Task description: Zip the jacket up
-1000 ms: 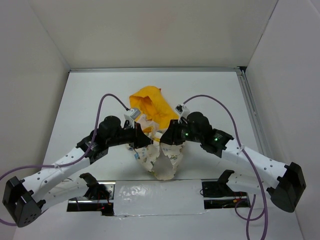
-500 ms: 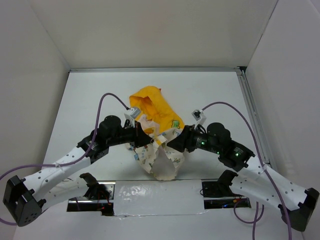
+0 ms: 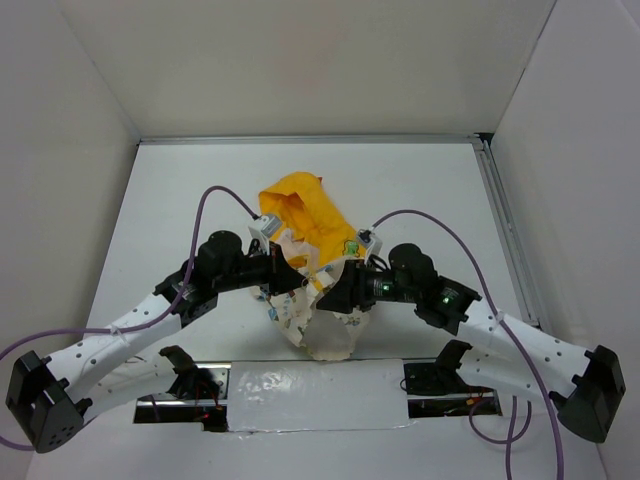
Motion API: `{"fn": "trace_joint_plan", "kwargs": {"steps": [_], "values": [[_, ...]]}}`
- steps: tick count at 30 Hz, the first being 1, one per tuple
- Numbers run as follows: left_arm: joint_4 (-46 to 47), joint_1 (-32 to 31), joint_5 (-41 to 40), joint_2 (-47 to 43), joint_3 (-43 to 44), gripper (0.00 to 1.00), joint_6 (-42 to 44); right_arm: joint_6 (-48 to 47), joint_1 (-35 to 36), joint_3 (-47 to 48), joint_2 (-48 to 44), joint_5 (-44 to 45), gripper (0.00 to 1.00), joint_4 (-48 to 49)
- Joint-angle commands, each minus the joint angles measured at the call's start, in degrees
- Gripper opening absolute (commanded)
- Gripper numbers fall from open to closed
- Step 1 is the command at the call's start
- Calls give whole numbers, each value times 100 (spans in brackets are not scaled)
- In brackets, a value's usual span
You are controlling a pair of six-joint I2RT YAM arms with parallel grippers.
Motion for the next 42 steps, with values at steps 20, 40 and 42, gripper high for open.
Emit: {"fn": "trace_joint_plan", "kwargs": {"steps": [20,40,42], "values": [[418,-1,144,-56,-136,0,-98,850,400,597,365,1576,51,789],[225,-1,294,-38,12,4,112,665,523,896,831,2147,0,182],[-91,-1,171,-100,22,19,156,648,523,852,708,2253,0,130]]}}
